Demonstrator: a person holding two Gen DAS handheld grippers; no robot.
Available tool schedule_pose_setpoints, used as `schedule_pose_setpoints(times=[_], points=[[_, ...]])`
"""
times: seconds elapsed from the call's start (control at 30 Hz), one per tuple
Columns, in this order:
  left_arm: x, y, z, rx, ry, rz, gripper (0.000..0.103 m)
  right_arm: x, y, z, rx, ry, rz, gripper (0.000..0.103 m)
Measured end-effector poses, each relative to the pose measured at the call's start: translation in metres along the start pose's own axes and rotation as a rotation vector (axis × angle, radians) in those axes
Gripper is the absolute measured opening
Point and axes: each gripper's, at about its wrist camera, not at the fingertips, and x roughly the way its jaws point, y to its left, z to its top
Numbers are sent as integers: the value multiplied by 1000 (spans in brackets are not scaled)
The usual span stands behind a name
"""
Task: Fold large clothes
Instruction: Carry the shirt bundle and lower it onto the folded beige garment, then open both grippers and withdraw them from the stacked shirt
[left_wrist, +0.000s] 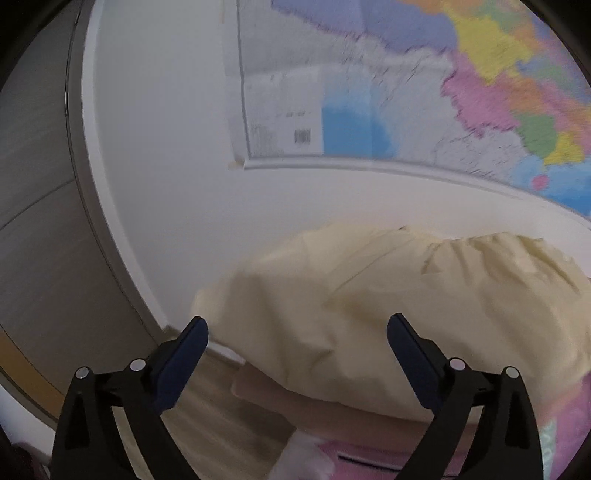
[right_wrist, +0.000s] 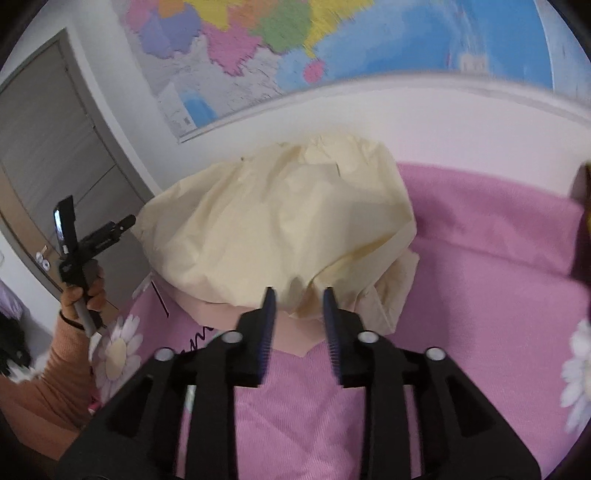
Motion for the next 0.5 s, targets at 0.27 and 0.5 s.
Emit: schedule_pose_setpoints(times=[0.27,0.5], points=[[-36,-40,-1,77,-56,-90,96,-29,24,18,-101,-141,-14,50],[-35,-76,-5,97,-29,-191,96,36,25,35,-102,-55,-27,49]])
